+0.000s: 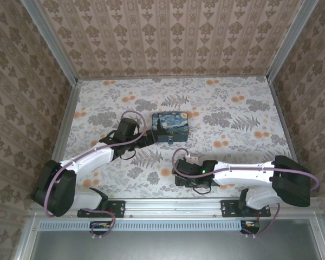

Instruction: Unlock a padlock with a key

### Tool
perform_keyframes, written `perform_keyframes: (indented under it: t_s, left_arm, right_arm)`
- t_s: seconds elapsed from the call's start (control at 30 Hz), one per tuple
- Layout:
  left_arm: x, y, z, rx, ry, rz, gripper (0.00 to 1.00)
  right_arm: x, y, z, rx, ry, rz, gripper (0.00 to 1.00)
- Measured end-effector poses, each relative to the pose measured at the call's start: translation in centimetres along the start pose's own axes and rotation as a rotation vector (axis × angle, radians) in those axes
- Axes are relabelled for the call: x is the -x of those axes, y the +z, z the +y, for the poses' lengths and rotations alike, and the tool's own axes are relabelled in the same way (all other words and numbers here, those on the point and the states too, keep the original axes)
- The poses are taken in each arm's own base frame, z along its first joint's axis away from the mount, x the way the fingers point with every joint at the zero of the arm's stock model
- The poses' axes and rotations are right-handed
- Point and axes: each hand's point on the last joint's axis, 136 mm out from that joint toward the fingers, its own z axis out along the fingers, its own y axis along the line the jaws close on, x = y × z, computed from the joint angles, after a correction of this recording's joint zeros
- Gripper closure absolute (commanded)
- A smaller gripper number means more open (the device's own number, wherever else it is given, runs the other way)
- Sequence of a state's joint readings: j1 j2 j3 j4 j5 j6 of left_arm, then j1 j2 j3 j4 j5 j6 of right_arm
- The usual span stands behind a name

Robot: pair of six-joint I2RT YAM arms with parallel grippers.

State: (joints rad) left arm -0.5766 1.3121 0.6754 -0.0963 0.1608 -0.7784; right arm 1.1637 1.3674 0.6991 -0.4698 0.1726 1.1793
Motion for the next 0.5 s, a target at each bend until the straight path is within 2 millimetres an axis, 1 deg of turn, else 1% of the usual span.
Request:
perform_keyframes:
  t_s: [0.2, 0.37, 0.5]
  left_arm:
    - [0.0, 0.2, 0.0, 0.001, 0.0, 0.002, 0.0]
    - [0.0, 0.4, 0.1, 0.002, -0.001, 0.003, 0.0]
    - [0.0, 0.6, 0.1, 0.003, 0.0, 0.004, 0.0]
  right_arm:
    - [-0.5, 1.1, -0.9, -0.057, -0.057, 0.02, 0.47]
    - [-0.7, 1.5, -1.4, -0.087, -0.105, 0.033, 0.52]
    - [-0.6, 1.7, -1.0, -0.097, -0.142, 0.039, 0.62]
